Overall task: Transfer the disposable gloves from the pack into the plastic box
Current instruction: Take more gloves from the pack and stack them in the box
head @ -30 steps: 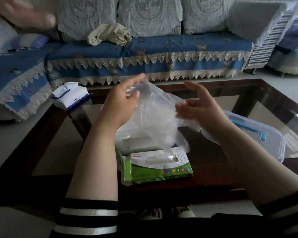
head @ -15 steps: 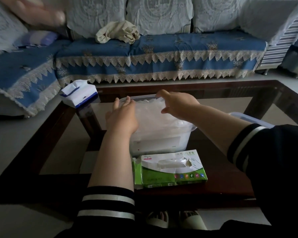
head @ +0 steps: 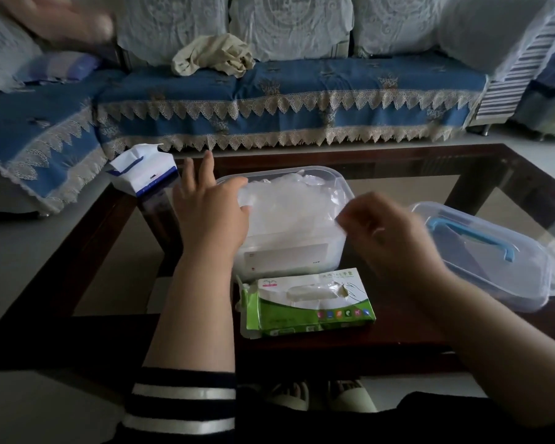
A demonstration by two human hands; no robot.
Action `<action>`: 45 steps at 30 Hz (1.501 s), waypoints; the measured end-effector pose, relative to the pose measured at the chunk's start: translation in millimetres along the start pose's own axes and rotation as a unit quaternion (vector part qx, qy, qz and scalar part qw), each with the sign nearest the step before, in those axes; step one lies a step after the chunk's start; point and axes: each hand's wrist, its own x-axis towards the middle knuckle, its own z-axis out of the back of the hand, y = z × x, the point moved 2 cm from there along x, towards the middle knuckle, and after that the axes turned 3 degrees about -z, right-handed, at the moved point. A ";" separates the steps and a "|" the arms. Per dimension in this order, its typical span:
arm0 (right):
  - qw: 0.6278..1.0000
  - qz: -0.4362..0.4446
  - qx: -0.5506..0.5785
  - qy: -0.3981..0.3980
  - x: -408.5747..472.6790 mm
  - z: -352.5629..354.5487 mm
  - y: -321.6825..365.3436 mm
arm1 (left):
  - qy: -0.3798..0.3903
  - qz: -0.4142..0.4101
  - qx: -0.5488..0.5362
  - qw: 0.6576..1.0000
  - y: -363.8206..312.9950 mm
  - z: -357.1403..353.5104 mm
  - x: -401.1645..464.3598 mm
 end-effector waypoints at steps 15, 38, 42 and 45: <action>0.968 -0.006 -0.092 0.235 -27.9 -72.5 -36.3 | 0.368 -0.076 -0.110 0.920 -45.0 -34.0 -78.5; 0.955 0.000 0.240 -0.172 -0.4 35.3 -13.8 | 0.017 -0.010 -0.518 0.855 -42.2 10.2 -59.7; 0.957 0.018 0.235 -0.169 2.8 38.4 -19.6 | -0.019 -0.065 -0.511 0.857 -55.8 18.6 -41.1; 0.959 0.013 0.230 -0.164 4.7 37.7 -22.6 | 0.006 -0.079 -0.466 0.881 -68.5 19.0 -24.8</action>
